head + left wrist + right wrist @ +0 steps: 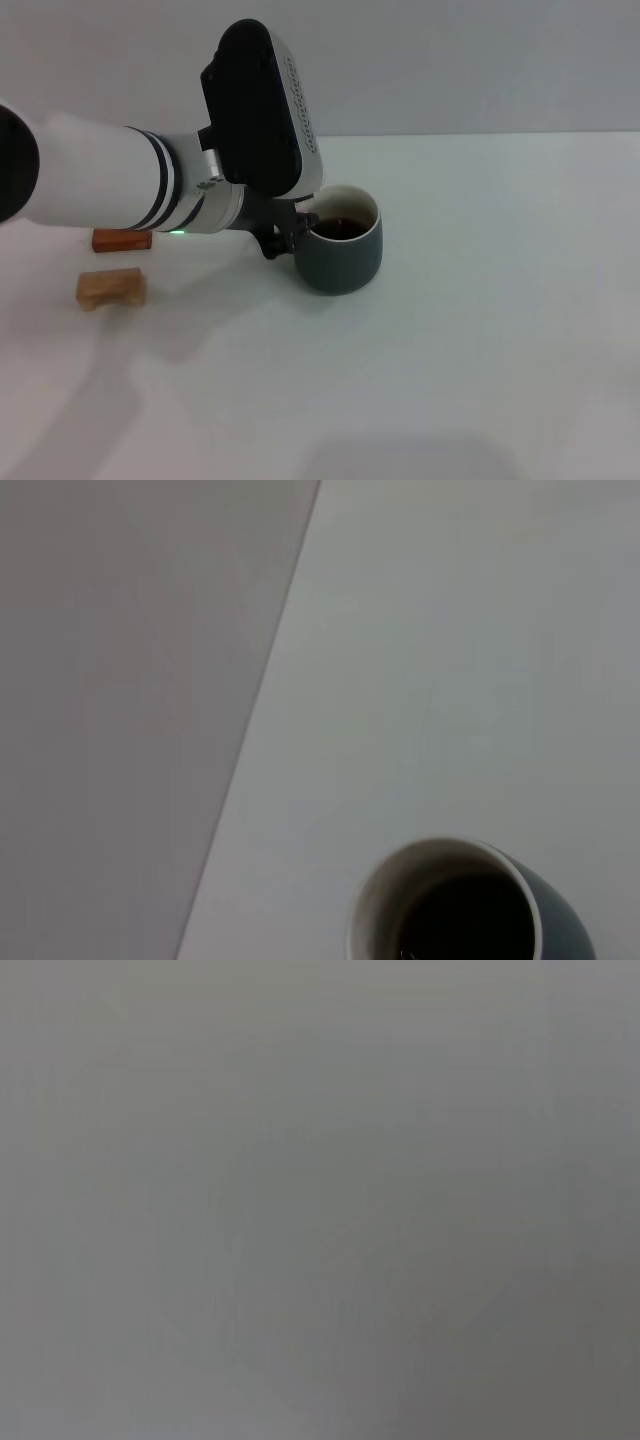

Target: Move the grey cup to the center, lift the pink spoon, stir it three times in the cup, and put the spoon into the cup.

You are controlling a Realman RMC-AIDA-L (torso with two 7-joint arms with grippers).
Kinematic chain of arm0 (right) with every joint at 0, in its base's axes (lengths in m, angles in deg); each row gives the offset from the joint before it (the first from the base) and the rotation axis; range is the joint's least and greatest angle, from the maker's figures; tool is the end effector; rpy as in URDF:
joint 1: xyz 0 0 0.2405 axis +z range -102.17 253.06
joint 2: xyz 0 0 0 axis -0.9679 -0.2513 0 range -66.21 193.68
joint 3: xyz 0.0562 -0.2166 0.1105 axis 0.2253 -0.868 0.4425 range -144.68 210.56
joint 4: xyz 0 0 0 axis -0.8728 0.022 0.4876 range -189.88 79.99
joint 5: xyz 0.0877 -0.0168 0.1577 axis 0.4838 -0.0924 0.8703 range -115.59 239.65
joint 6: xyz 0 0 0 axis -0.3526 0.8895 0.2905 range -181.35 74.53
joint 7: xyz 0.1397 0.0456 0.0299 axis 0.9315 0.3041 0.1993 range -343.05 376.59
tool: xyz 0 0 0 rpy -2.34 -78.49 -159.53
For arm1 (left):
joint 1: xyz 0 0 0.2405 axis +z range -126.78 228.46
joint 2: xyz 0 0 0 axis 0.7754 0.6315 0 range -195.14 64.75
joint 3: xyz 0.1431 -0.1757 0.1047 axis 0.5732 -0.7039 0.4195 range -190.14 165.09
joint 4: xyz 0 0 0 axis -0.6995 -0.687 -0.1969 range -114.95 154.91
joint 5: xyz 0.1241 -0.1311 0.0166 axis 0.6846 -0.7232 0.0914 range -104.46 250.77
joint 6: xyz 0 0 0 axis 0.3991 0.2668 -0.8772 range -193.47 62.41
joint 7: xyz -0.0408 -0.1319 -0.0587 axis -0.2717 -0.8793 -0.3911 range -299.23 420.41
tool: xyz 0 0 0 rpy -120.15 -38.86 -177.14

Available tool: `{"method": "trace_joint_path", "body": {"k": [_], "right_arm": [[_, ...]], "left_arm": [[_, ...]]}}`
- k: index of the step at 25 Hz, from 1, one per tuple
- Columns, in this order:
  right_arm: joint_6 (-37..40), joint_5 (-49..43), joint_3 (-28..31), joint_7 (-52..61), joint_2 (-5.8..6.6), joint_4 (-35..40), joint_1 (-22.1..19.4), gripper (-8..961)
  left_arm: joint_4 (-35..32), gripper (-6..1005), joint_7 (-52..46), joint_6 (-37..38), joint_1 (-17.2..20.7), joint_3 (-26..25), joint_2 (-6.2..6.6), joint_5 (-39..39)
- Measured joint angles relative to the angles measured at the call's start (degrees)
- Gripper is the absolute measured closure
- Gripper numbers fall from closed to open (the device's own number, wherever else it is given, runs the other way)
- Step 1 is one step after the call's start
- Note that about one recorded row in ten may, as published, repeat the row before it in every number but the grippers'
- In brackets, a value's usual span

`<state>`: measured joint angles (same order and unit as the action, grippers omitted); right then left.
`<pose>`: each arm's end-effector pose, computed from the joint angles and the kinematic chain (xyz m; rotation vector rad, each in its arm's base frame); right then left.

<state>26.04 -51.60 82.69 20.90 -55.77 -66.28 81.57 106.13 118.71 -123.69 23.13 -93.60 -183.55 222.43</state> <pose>0.3848 0.2050 0.0566 -1.1031 0.6376 0.5485 -0.1384 0.3431 -0.0293 -2.5328 0.1805 0.3310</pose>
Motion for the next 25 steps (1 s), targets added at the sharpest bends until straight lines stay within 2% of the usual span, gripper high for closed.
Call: {"method": "trace_joint_path", "body": {"k": [8,10,11,12,14,15,17,19,22,24,25], "right_arm": [[0.06,0.0,-0.01,0.0,-0.03,-0.01,-0.06,955],[0.1,0.0,0.0,0.0,-0.03,0.0,-0.06,954],[0.05,0.0,-0.01,0.0,-0.03,0.0,-0.06,954],[0.05,0.0,-0.01,0.0,-0.03,0.0,-0.06,954],[-0.03,0.0,-0.01,0.0,-0.03,-0.01,-0.06,954],[-0.06,0.0,0.0,0.0,-0.02,0.0,-0.06,954],[-0.03,0.01,0.0,0.0,-0.03,0.05,-0.07,954],[0.02,0.01,0.0,0.0,-0.03,0.06,-0.09,954],[0.02,0.04,0.0,0.0,-0.02,0.08,-0.14,953],[0.07,0.03,-0.01,0.0,-0.02,0.05,-0.15,953],[0.27,0.0,-0.11,0.0,-0.02,0.04,-0.16,953]], "left_arm": [[0.75,734,-0.03,5.18,1.93,1.02,0.0,0.18],[1.63,632,-1.18,11.91,4.07,0.86,-0.06,-0.74],[2.61,580,-2.39,19.32,6.57,1.29,0.0,-2.31],[2.61,529,-2.39,19.32,6.57,1.29,0.0,-2.31],[3.91,463,-2.87,35.16,11.27,3.26,0.18,-7.51],[4.04,448,-2.86,38.97,12.39,4.0,0.24,-8.71],[4.31,417,-3.07,56.94,16.43,7.88,0.37,-12.74],[3.98,387,-4.84,72.13,19.6,11.91,0.46,-13.68],[1.11,394,-12.59,90.8,22.91,16.7,0.72,-10.52],[-2.29,394,-20.09,99.85,24.33,17.65,0.74,-5.85],[-2.29,394,-20.09,99.85,24.33,17.65,0.74,-5.85]]}}
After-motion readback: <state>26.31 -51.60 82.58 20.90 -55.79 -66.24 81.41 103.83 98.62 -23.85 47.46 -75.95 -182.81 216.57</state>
